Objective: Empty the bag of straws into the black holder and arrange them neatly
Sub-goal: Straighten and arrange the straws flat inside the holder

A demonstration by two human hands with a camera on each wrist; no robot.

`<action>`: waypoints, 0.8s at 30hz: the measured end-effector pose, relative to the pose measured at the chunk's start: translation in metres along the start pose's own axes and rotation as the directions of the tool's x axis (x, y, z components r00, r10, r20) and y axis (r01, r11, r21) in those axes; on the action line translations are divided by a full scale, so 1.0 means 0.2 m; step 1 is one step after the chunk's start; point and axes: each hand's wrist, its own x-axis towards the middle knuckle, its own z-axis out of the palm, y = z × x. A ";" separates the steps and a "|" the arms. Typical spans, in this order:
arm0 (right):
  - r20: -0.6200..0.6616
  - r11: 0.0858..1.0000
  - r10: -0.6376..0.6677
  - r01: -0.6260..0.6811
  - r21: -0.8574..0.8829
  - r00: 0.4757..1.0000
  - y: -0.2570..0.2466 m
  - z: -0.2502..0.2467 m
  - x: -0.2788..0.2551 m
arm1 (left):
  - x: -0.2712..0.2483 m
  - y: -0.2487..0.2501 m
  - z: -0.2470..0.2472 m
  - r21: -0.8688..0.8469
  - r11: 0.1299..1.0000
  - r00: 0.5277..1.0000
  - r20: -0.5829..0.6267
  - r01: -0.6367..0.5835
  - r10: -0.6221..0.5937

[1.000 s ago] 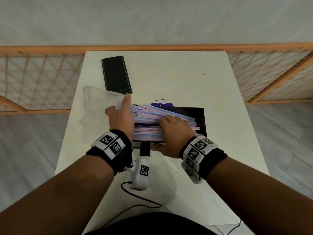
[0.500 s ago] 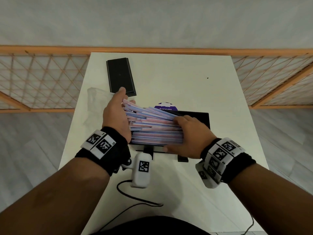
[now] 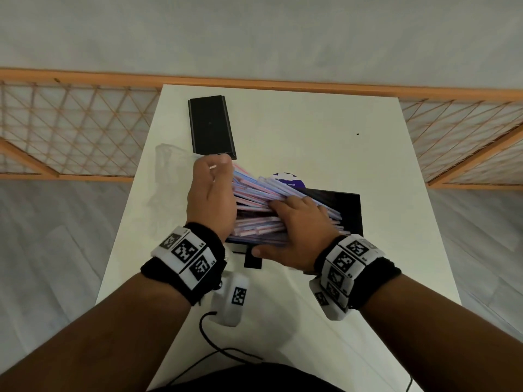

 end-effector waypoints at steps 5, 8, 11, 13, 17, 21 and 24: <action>0.020 1.000 -0.001 0.001 -0.014 1.000 -0.02 0.01 0.03 | 0.00 -0.05 0.00 -0.099 0.991 0.995 -0.030 0.091 -0.094; 0.040 0.999 0.003 -0.001 -0.048 0.999 -0.03 0.01 0.04 | 0.01 -0.10 0.00 -0.172 0.970 0.983 -0.035 0.173 -0.182; 0.086 0.996 0.019 -0.012 -0.084 0.996 -0.04 0.00 0.06 | 0.01 -0.11 0.00 -0.169 0.963 0.976 -0.032 0.209 -0.217; 0.105 0.998 0.018 -0.011 -0.066 0.994 -0.05 0.01 0.07 | 0.01 -0.11 0.00 -0.169 0.961 0.974 -0.020 0.220 -0.227; 0.101 0.998 0.034 -0.040 0.052 0.994 -0.08 0.03 0.09 | -0.01 -0.10 0.02 -0.187 0.957 0.973 -0.030 0.220 -0.229; -0.042 1.000 0.017 -0.017 -0.003 0.999 -0.14 0.02 0.10 | -0.01 -0.06 0.05 -0.214 0.947 0.968 -0.019 0.241 -0.251; -0.112 0.996 0.074 -0.068 0.060 0.991 -0.17 0.02 0.09 | 0.01 -0.03 0.08 -0.081 0.968 0.972 0.018 0.236 -0.236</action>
